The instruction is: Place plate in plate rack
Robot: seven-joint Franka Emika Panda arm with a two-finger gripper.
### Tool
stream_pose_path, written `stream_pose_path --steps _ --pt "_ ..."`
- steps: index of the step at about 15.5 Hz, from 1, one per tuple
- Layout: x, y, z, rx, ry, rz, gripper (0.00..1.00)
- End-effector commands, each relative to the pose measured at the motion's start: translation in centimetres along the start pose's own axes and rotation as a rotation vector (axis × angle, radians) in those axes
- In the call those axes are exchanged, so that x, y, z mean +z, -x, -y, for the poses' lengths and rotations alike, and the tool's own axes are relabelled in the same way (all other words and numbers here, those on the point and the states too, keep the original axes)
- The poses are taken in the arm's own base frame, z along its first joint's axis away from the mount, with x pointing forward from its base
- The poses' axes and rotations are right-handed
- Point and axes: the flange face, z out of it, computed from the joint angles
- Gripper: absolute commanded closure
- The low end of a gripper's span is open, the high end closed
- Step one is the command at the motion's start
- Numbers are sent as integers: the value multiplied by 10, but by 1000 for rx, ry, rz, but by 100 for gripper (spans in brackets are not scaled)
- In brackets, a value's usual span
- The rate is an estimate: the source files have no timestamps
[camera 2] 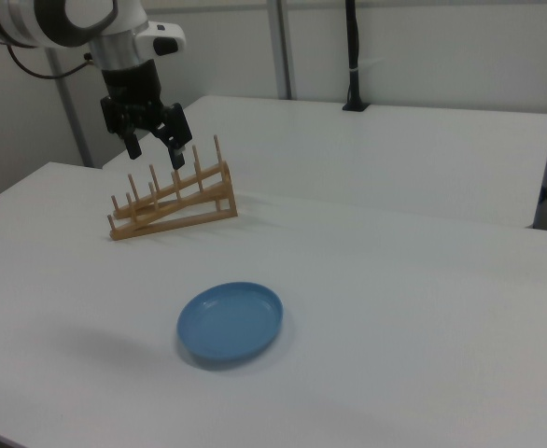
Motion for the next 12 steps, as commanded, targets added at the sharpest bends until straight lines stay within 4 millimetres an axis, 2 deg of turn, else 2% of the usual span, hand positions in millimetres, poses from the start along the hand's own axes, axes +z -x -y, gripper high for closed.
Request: stream_pose_path --steps 1,4,7,11,12 --pt "6 16 6 -112 -9 83 0" --pt "7 20 -1 -263 -9 107 0" --pt "16 20 -27 -253 5 126 0" --pt "71 20 -67 -192 51 171 0" --pt "84 20 -84 -165 52 157 0"
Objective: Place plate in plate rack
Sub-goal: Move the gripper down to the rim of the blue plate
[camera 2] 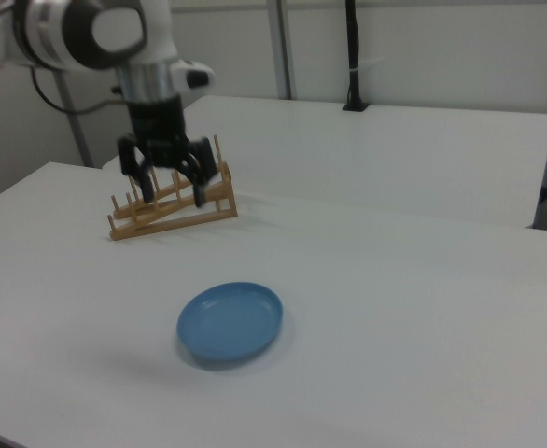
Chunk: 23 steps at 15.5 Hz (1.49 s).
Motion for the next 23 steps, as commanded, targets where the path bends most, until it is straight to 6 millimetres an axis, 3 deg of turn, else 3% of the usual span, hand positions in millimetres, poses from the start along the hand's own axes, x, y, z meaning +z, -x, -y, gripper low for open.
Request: stream_pose_path --steps 1,8,11,14,17,20,22,23 --pt "56 4 -41 48 17 -19 0" --pt "150 -19 -101 141 -1 -6 0" --pt "192 -34 -106 134 -6 15 0" --pt "221 -44 -108 141 -3 10 1" --pt "239 -51 -108 203 -1 6 24" --pt "245 -53 -109 221 -1 8 36" --pt "253 -54 -110 223 -3 17 36" --pt "256 -54 -109 225 -4 21 46"
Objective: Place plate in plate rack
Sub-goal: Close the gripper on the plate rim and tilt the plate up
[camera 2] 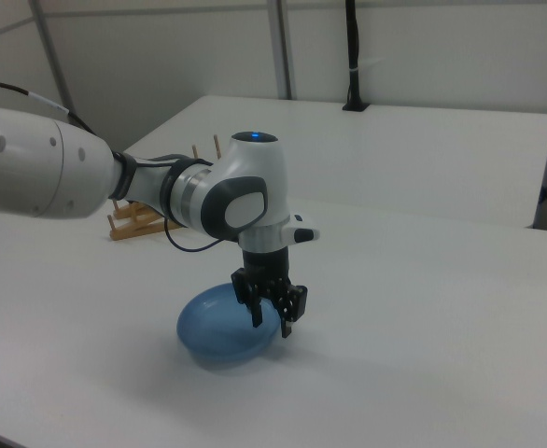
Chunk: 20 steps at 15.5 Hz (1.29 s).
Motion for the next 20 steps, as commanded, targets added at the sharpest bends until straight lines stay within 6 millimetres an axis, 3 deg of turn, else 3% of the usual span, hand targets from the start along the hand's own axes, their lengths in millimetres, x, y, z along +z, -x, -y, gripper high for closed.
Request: stream_pose_path --steps 1,2,5,8,11,14,17,20 --pt "9 1 2 24 1 -6 53" --pt "10 1 2 27 0 -3 63" --pt "19 -2 2 38 1 -3 72" --pt "19 -4 1 60 5 -34 100" --pt "3 -4 1 62 7 -53 100" --pt "-36 0 5 59 12 -107 100" --pt "-90 1 13 62 -9 -148 100" --pt "-155 6 39 28 -28 -237 100"
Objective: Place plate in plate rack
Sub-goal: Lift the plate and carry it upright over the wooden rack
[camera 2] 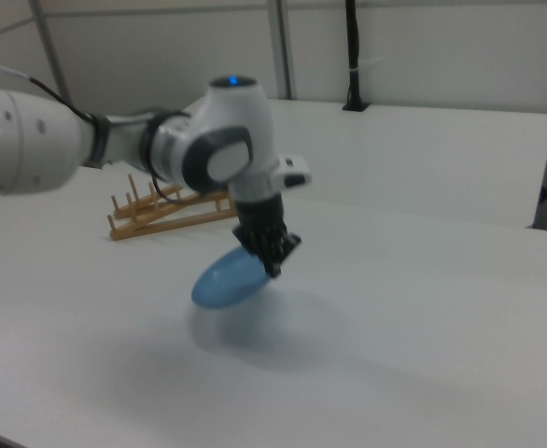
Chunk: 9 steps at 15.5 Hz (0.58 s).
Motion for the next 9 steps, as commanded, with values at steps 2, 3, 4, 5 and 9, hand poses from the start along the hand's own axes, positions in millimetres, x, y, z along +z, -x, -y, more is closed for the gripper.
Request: stream_pose_path --steps 2,3,4,5,9 --pt "-104 -1 54 -38 -28 -140 100" --pt "-121 -4 70 -42 -33 -172 100" --pt "-144 -6 89 -42 -38 -216 100" --pt "-162 -7 109 -38 -39 -254 100" --pt "-217 3 197 -87 55 -379 100"
